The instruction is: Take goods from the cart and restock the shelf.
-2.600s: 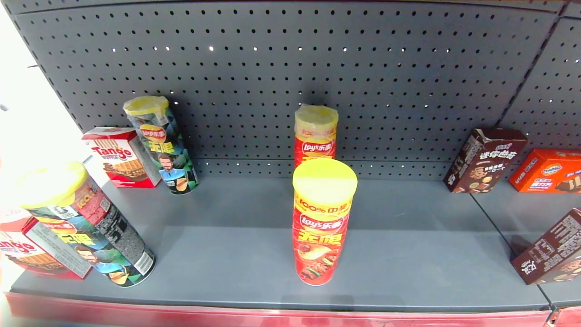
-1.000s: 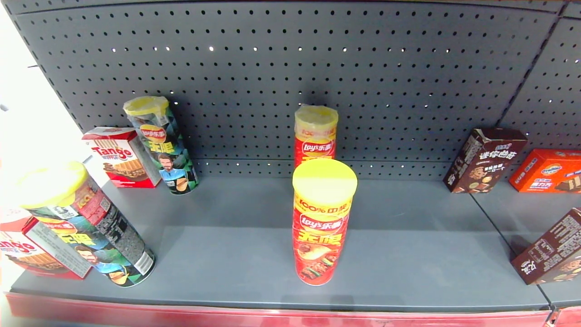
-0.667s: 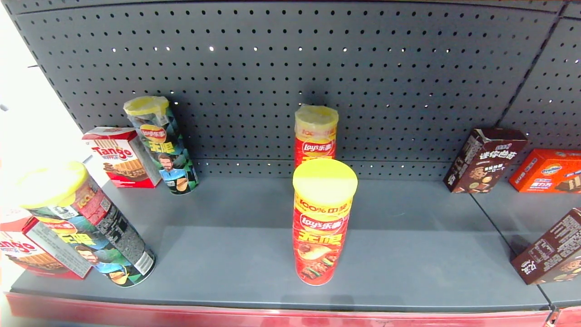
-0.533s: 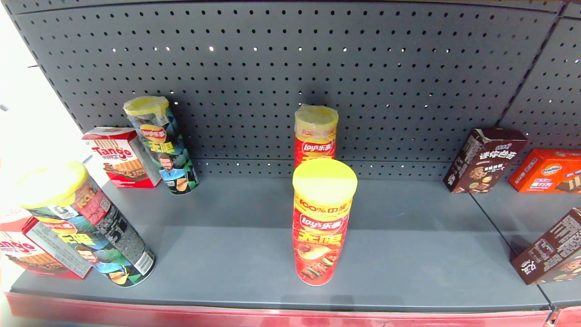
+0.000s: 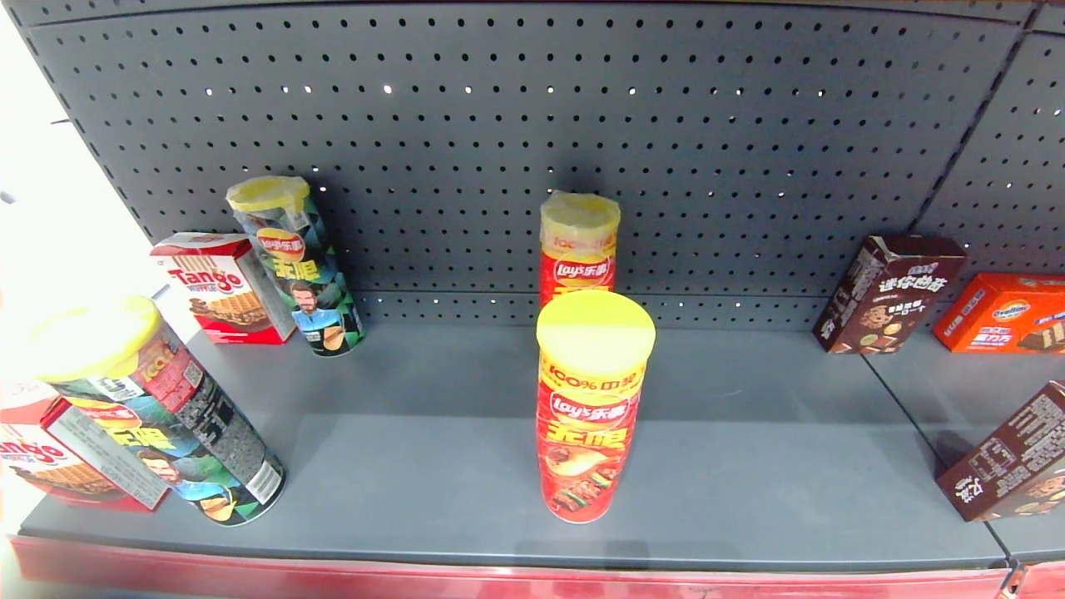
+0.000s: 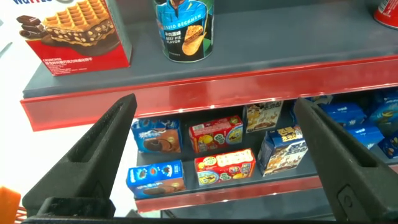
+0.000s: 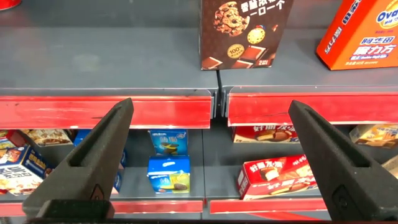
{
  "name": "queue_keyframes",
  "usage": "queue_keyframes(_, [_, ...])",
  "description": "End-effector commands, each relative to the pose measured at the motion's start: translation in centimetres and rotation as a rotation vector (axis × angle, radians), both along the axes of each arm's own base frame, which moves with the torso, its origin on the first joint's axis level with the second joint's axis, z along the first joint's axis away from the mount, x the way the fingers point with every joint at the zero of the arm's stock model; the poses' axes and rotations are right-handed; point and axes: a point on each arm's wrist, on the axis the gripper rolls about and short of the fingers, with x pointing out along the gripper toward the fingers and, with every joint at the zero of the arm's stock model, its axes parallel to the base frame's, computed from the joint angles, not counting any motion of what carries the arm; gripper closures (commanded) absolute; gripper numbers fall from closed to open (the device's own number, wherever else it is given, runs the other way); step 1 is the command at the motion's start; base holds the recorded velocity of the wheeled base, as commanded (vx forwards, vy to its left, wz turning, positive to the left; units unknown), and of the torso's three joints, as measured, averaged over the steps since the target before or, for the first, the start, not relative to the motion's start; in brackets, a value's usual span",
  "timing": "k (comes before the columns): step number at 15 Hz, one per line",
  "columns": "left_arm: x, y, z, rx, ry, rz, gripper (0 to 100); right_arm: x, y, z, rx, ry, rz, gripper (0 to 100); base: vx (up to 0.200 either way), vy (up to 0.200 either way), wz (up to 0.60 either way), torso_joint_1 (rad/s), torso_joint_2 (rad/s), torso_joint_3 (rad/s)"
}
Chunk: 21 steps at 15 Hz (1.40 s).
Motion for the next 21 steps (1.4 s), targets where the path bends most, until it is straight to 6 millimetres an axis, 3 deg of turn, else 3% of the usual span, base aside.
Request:
queue_keyframes(1, [0.01,0.00,0.00,0.001,0.001,0.000,0,0.01,0.00,0.00,-0.001,0.002,0.000,0,0.000,0.000,0.00,0.000,0.00,0.000])
queue_keyframes(21, [0.01,0.00,-0.03,-0.001,0.004,-0.003,0,0.01,0.00,0.00,0.000,0.002,0.000,0,0.000,0.000,0.00,0.000,0.00,0.000])
